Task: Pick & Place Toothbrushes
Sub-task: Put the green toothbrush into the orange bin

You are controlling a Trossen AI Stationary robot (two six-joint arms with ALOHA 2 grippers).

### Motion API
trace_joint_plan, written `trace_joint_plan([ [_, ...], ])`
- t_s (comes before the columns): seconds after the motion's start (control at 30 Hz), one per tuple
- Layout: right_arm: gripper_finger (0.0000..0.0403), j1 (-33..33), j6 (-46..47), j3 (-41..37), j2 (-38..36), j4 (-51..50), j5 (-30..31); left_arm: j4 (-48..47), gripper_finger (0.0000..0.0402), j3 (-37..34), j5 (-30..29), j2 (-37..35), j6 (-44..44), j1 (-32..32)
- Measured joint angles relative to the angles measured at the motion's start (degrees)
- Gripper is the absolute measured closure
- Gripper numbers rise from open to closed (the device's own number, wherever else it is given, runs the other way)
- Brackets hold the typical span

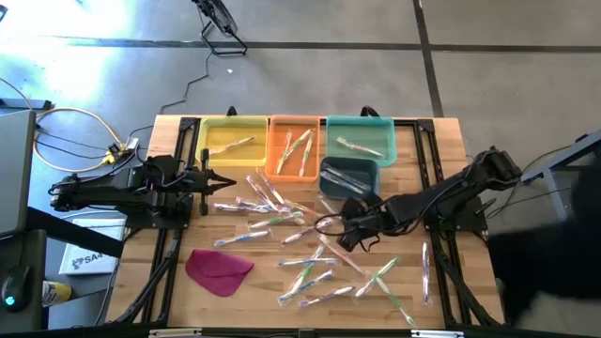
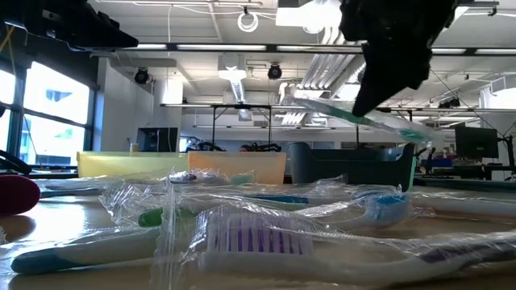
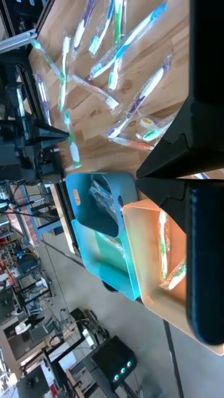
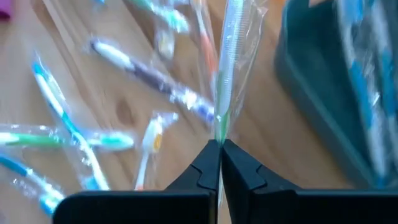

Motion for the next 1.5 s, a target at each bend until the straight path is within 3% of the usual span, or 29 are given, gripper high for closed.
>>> trace_joint_plan([
  [0.3, 0.0399, -3.5, -14.8, 0.0, -0.1, 8.3, 4.7, 0.0, 0.0402, 0.0, 0.0, 0.0, -0.7, 0.0],
  [0.53, 0.0399, -6.9, -25.3, 0.0, -0.1, 13.7, 4.7, 0.8, 0.0402, 0.0, 0.0, 0.0, -8.5, 0.0],
  [0.97, 0.0399, -12.3, -42.4, 0.0, -0.1, 26.6, 4.7, 12.9, 0.0402, 0.0, 0.0, 0.4, -10.6, 0.0],
  [1.3, 0.0399, -15.1, -51.7, 0.0, -0.1, 34.5, 4.6, 19.0, 0.0402, 0.0, -5.4, 7.4, -16.3, 0.0],
  [1.5, 0.0399, -15.7, -53.0, 0.0, -0.1, 37.0, 4.5, 28.1, 0.0401, 0.0, -10.3, 15.2, -16.5, 0.0],
])
